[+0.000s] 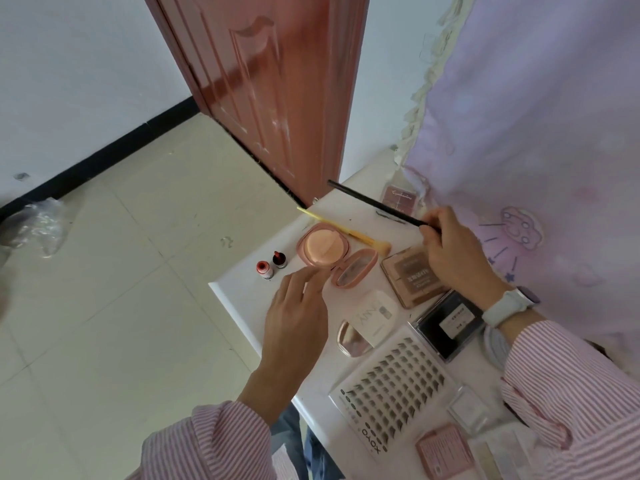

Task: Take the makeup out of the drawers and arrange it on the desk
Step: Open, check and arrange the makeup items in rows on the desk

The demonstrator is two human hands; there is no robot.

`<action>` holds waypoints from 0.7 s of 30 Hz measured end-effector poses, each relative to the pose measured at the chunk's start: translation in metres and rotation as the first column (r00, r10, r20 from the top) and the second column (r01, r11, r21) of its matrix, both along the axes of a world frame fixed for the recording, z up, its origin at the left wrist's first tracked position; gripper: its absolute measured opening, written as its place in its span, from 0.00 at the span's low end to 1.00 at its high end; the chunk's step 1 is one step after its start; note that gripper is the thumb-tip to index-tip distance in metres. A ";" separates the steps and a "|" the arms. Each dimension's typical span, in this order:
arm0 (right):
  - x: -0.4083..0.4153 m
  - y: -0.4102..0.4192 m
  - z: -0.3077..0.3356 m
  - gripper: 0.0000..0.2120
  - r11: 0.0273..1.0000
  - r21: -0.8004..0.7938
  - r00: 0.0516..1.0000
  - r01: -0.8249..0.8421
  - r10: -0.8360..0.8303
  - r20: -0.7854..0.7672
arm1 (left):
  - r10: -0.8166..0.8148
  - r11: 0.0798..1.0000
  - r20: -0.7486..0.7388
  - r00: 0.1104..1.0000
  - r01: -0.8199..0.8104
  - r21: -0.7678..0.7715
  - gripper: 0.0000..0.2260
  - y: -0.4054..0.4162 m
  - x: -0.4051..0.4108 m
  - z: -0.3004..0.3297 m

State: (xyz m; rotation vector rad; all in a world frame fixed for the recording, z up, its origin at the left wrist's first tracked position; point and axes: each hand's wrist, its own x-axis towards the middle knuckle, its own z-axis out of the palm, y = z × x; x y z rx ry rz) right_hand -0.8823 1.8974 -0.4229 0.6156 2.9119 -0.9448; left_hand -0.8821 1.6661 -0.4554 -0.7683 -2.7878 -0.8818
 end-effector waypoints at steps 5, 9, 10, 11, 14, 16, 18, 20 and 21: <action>0.015 -0.009 0.018 0.08 0.953 -0.077 0.954 -0.292 0.296 0.045 | 0.032 0.999 -0.223 0.974 -0.036 -0.015 0.13 0.021 -0.010 0.033; 0.022 -0.013 0.018 0.15 0.906 0.022 0.902 -0.423 0.423 -0.090 | -0.060 0.960 -0.301 0.952 -0.027 -0.278 0.14 0.036 -0.024 0.043; 0.023 -0.013 0.018 0.18 0.891 0.042 0.884 -0.452 0.454 -0.109 | -0.093 0.960 -0.291 0.952 0.008 -0.280 0.13 0.037 -0.027 0.044; 0.024 -0.013 0.019 0.20 0.881 0.051 0.873 -0.471 0.473 -0.120 | -0.122 0.963 -0.287 0.950 0.043 -0.265 0.11 0.036 -0.029 0.043; 0.025 -0.010 0.020 0.20 0.869 0.092 0.856 -0.487 0.495 -0.149 | -0.176 0.960 -0.223 0.959 0.118 -0.252 0.07 0.034 -0.033 0.043; 0.025 -0.007 0.021 0.19 0.870 0.123 0.854 -0.478 0.493 -0.169 | -0.179 0.957 -0.149 0.972 0.137 -0.257 0.11 0.033 -0.033 0.047; 0.026 -0.003 0.021 0.21 0.880 0.111 0.860 -0.462 0.475 -0.187 | -0.187 0.952 -0.108 0.976 0.152 -0.267 0.12 0.032 -0.032 0.048; 0.025 0.001 0.021 0.23 0.879 0.077 0.864 -0.470 0.476 -0.161 | -0.210 0.939 -0.085 0.974 0.177 -0.296 0.12 0.034 -0.034 0.052; 0.024 0.002 0.022 0.25 0.887 0.043 0.880 -0.461 0.462 -0.106 | -0.213 0.928 -0.059 0.975 0.183 -0.325 0.10 0.035 -0.034 0.057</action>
